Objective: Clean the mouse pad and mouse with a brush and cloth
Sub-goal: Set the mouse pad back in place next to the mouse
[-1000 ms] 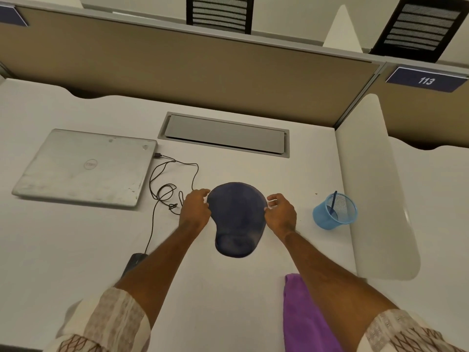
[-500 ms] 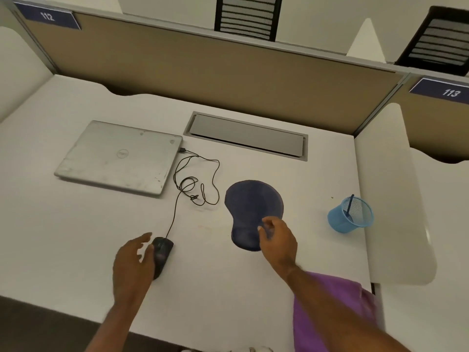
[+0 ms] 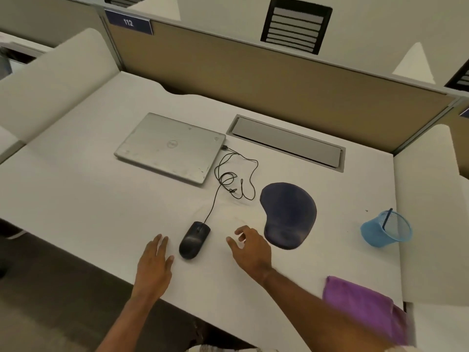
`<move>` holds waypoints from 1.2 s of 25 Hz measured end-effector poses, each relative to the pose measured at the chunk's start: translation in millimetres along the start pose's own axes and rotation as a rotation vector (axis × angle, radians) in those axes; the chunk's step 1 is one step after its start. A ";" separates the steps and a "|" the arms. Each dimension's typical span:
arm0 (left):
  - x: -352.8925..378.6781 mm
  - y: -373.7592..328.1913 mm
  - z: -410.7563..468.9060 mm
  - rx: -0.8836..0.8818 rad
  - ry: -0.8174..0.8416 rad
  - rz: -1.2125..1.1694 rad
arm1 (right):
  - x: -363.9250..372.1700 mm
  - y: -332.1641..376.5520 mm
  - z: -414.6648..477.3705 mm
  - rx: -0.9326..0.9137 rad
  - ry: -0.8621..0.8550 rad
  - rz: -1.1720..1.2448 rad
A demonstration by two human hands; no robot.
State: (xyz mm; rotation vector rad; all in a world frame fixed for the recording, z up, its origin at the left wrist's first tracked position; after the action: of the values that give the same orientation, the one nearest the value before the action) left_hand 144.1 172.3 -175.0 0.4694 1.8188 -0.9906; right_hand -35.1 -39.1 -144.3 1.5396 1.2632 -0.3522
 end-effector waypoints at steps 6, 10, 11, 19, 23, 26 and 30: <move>14.5 6.7 -9.2 0.056 0.081 0.084 | 33.2 0.8 -10.3 -0.091 0.023 -0.318; 22.1 11.3 -13.7 0.111 0.084 0.045 | 41.4 -8.2 -14.7 -0.114 0.024 -0.374; 23.3 11.5 -14.1 0.118 0.081 0.048 | 42.3 -7.5 -14.9 -0.112 0.016 -0.374; 25.0 12.7 -14.4 0.112 0.060 0.086 | 50.8 28.1 -19.7 -0.060 -0.067 -0.092; 23.9 12.1 -14.4 0.105 0.056 0.083 | 65.6 74.7 -25.2 0.070 -0.027 0.013; 23.8 11.4 -14.1 0.101 0.059 0.084 | 75.3 97.4 -26.2 0.158 -0.006 0.030; 23.1 9.8 -13.5 0.101 0.059 0.079 | 83.5 105.9 -22.8 0.148 0.023 -0.003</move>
State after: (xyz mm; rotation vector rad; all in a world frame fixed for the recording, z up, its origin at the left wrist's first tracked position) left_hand 132.7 186.3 -196.9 0.6341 1.7942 -1.0269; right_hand 78.4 37.2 -142.2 1.6708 1.2818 -0.4391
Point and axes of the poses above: each hand's wrist, its own z-axis towards the middle knuckle, its own x-axis out of the palm, y = z × x, the point moved 1 cm from there along z, towards the middle knuckle, and after that the axes turned 14 degrees about x, right-handed, at the moved point
